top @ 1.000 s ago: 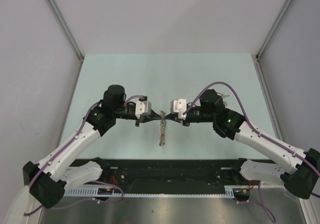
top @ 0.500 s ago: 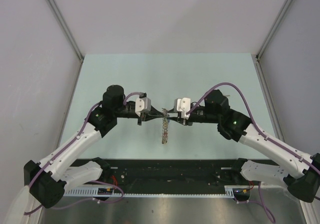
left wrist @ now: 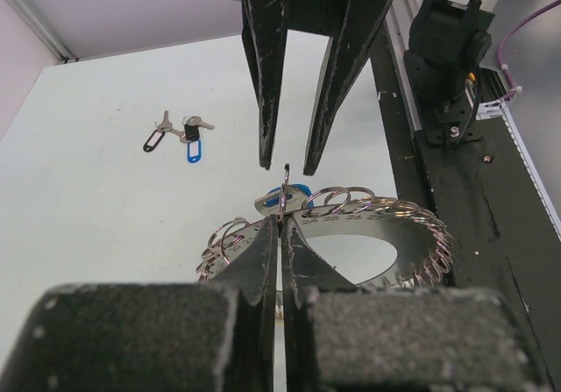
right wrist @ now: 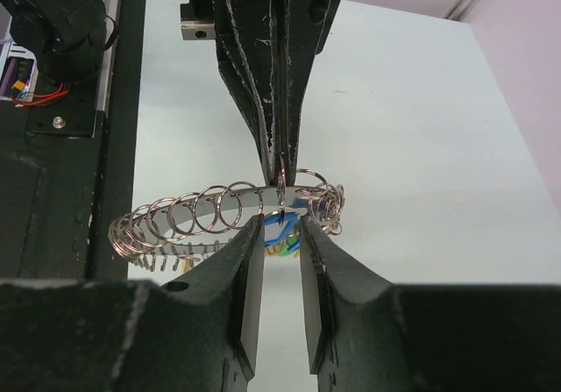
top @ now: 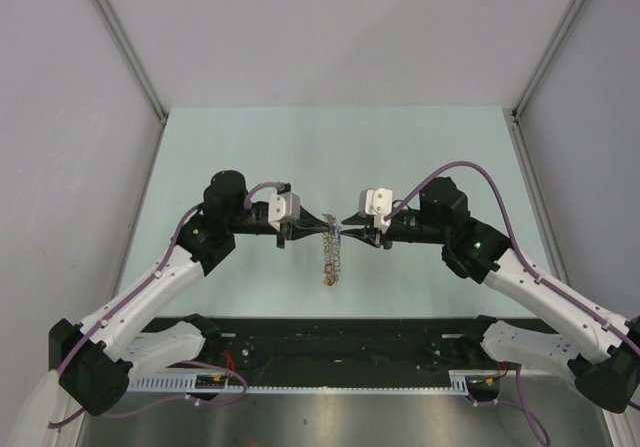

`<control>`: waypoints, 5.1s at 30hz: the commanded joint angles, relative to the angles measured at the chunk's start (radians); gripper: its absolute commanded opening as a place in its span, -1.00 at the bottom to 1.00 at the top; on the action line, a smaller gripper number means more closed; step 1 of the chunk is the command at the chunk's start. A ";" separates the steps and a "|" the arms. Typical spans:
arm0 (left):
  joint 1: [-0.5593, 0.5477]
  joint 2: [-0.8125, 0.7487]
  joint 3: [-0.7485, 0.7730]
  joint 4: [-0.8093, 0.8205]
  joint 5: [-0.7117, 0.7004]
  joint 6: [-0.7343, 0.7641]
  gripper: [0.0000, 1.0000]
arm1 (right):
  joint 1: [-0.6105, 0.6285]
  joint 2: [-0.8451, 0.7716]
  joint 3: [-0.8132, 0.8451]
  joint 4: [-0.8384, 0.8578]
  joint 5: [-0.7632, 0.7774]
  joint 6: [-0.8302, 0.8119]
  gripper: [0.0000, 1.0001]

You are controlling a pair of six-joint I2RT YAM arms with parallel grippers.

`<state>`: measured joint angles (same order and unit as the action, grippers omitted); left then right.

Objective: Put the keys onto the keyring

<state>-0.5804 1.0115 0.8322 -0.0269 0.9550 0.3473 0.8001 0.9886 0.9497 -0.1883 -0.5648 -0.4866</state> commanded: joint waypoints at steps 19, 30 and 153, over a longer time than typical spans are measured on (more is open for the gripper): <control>-0.006 -0.014 0.033 -0.008 0.036 0.033 -1.00 | -0.027 0.025 -0.006 0.095 -0.050 0.014 -1.00; -0.013 -0.005 0.057 -0.060 0.030 0.053 -1.00 | 0.021 0.048 0.020 0.092 -0.001 -0.023 -1.00; -0.033 0.055 0.134 -0.114 -0.114 -0.105 -1.00 | 0.070 0.041 0.103 -0.066 0.114 -0.129 -1.00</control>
<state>-0.6151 1.0607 0.9073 -0.1738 0.8402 0.2798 0.8448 1.0515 1.0130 -0.2802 -0.4789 -0.5888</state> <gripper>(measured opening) 0.007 0.009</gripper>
